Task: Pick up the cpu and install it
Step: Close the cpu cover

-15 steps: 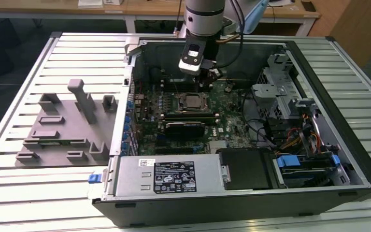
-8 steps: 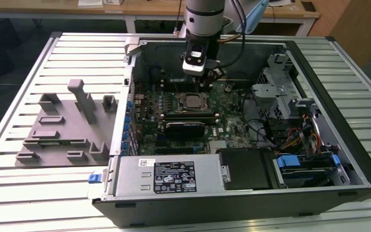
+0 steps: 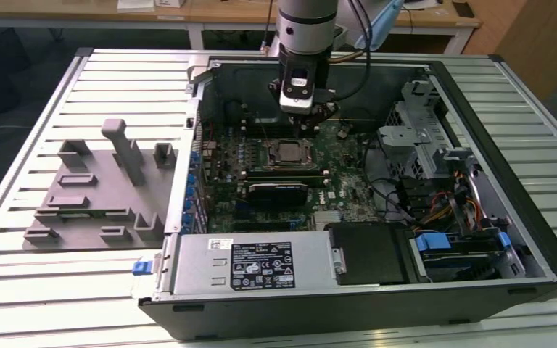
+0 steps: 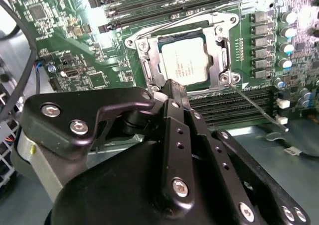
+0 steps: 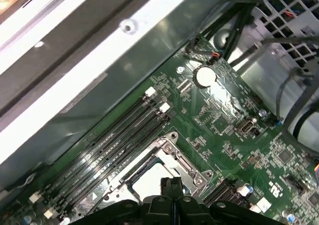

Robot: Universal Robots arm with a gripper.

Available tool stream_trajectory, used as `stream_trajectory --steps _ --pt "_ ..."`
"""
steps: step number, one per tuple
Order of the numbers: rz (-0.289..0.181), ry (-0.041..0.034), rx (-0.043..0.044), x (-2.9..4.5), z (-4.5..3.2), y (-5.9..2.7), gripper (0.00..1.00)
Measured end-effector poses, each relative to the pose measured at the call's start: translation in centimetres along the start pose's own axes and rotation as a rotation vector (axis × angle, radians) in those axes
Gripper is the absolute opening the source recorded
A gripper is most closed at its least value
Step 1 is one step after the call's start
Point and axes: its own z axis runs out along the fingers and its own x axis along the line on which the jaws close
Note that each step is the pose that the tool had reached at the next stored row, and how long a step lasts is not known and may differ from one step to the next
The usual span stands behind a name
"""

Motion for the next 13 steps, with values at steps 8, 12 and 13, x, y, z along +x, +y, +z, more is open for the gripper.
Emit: stream_trajectory --steps 8,12,13 --pt "-0.101 0.0025 -0.0049 0.00 0.00 0.00 0.11" --pt "-0.153 0.0036 -0.0072 0.00 0.01 0.00 0.11" --pt "-0.165 0.0038 -0.0077 0.00 0.01 0.00 0.11"
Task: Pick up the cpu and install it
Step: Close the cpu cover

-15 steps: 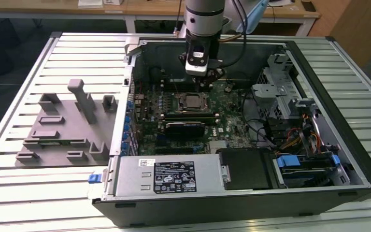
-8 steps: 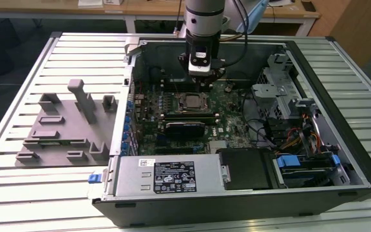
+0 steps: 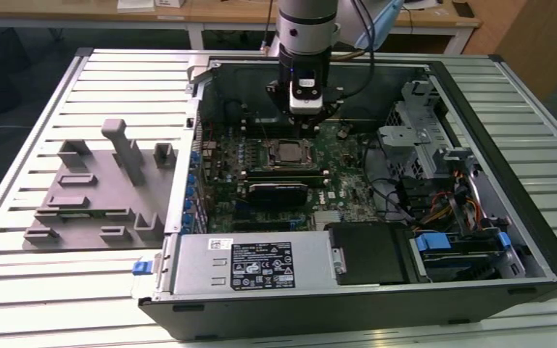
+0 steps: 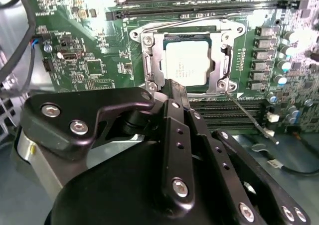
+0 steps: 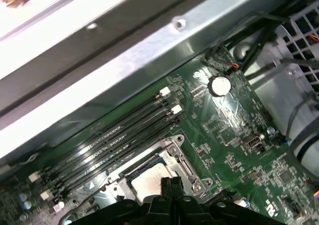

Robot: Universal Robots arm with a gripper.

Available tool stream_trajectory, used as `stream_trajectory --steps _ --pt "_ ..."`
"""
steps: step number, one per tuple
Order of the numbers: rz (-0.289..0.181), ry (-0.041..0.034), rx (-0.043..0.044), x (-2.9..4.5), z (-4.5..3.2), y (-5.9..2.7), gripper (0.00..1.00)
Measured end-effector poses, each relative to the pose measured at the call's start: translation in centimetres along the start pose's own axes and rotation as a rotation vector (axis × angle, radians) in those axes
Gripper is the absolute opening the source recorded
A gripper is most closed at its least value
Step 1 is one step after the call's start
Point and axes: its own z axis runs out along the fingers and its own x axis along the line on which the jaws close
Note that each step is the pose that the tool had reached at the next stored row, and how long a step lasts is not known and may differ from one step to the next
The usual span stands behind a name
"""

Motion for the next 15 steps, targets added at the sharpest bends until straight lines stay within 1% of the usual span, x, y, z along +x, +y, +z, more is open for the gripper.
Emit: stream_trajectory --steps 15 --pt "-0.185 0.0021 -0.0055 0.00 0.01 0.00 0.11"
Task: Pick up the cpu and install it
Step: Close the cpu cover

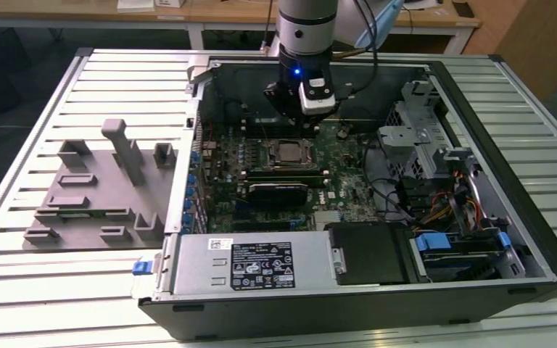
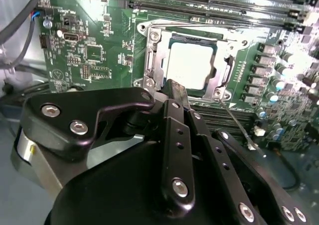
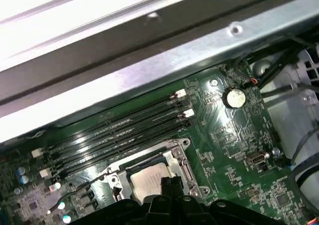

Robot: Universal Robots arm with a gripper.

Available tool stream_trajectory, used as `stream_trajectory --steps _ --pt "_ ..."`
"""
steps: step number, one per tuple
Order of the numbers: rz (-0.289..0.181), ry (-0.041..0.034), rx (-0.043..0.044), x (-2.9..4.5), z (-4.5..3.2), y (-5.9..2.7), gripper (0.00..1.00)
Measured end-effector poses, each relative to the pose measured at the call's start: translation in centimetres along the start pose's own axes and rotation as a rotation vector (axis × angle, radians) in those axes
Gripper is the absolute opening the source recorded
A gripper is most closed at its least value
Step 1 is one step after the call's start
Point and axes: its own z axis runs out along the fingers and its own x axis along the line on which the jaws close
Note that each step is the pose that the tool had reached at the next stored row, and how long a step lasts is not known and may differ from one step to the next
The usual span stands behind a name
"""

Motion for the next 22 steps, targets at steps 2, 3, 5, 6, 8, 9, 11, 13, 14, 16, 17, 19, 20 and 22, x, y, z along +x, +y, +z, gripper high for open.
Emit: stream_trajectory --steps 2,3,5,6,8,9,11,13,14,16,17,19,20,22 --pt "-0.023 0.0002 -0.0005 0.00 0.00 0.00 0.11" --pt "-0.034 0.0003 -0.0007 0.00 0.00 0.00 0.11" --pt "-0.058 0.0004 -0.0011 0.00 0.00 0.00 0.11" --pt "-0.068 0.0004 -0.0011 0.00 0.00 0.00 0.11" --pt "-0.090 0.0005 -0.0013 0.00 0.00 0.00 0.11" --pt "-0.101 0.0005 -0.0015 0.00 0.00 0.00 0.11" --pt "-0.123 0.0006 -0.0020 0.00 0.00 0.00 0.11" --pt "-0.145 0.0008 -0.0024 0.00 0.00 0.00 0.11" --pt "-0.155 0.0009 -0.0026 0.00 0.00 0.00 0.11" --pt "-0.175 0.0011 -0.0031 0.00 0.00 0.00 0.11" --pt "-0.186 0.0012 -0.0036 0.00 0.00 0.00 0.11" --pt "-0.208 0.0014 -0.0038 0.00 0.01 0.00 0.11" --pt "-0.218 0.0008 -0.0023 0.00 0.02 0.00 0.11" --pt "-0.233 -0.0021 0.0079 0.00 0.02 0.00 0.11"
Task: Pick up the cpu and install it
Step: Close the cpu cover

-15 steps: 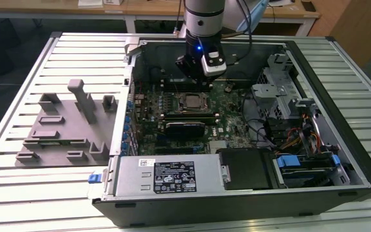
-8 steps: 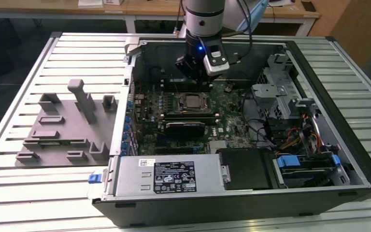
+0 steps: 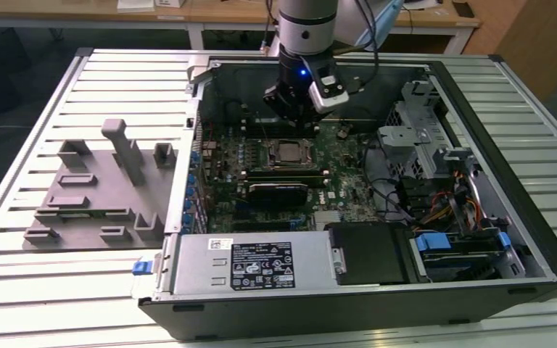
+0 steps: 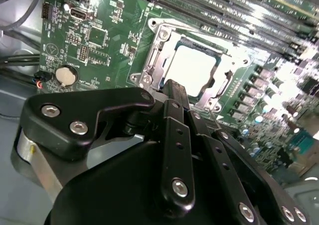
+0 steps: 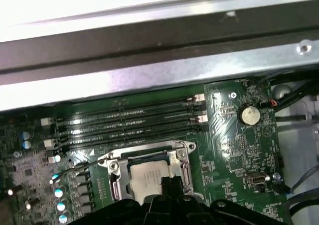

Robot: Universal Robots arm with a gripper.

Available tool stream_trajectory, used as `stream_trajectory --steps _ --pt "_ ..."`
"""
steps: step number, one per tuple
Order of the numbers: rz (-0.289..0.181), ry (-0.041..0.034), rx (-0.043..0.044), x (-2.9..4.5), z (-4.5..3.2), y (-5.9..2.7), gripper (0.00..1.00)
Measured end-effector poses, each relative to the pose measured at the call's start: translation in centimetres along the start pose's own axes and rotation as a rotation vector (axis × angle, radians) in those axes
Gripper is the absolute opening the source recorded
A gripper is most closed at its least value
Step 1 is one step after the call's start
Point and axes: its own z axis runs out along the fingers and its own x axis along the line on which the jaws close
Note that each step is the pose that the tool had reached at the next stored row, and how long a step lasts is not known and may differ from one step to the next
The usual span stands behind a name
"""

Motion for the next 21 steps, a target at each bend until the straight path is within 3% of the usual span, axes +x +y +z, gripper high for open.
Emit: stream_trajectory --steps 3,9,21 --pt "-0.020 0.0006 0.0042 0.01 0.13 -0.01 0.11" --pt "-0.062 0.0014 0.0019 0.06 0.56 -0.01 0.11" --pt "-0.066 0.0014 0.0017 0.14 0.64 -0.03 0.11"
